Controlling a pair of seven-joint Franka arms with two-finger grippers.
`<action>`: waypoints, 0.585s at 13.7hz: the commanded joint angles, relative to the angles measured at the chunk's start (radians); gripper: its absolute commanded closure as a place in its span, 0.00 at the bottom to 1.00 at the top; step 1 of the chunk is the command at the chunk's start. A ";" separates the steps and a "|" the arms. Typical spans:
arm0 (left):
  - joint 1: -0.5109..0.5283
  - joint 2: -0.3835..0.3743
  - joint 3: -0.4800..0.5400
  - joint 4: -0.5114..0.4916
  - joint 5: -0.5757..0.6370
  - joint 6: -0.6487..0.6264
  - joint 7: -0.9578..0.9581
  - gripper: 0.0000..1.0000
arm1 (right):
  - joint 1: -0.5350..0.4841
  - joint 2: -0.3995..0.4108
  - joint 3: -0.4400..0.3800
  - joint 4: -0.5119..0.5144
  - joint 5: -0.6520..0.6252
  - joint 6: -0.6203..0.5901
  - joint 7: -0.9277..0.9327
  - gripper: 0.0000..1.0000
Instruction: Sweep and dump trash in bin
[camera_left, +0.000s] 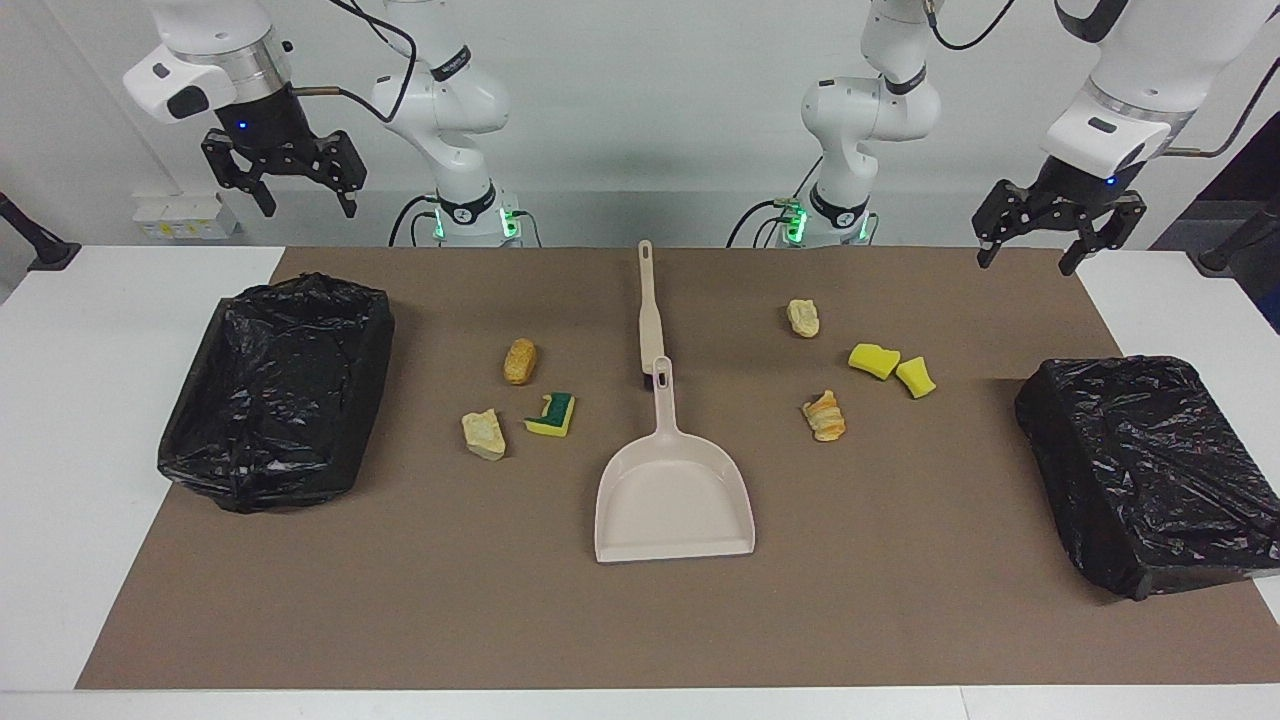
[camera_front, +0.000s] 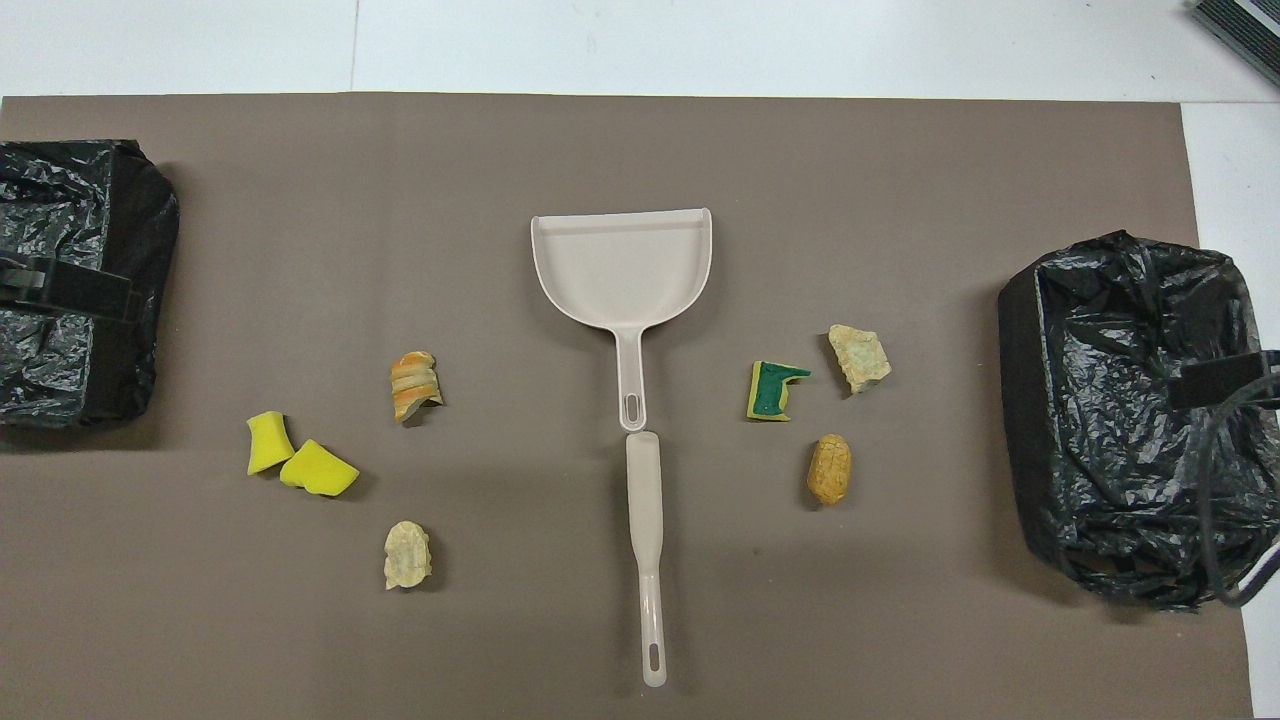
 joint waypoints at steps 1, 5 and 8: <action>0.005 -0.004 -0.001 0.008 0.003 -0.008 0.001 0.00 | -0.005 -0.020 0.003 -0.027 -0.009 0.019 0.014 0.00; 0.007 -0.006 -0.001 0.004 0.004 -0.011 0.004 0.00 | -0.005 -0.020 0.003 -0.027 -0.009 0.021 0.014 0.00; 0.008 -0.011 0.005 0.001 0.004 -0.024 0.004 0.00 | -0.005 -0.020 0.003 -0.027 -0.009 0.022 0.012 0.00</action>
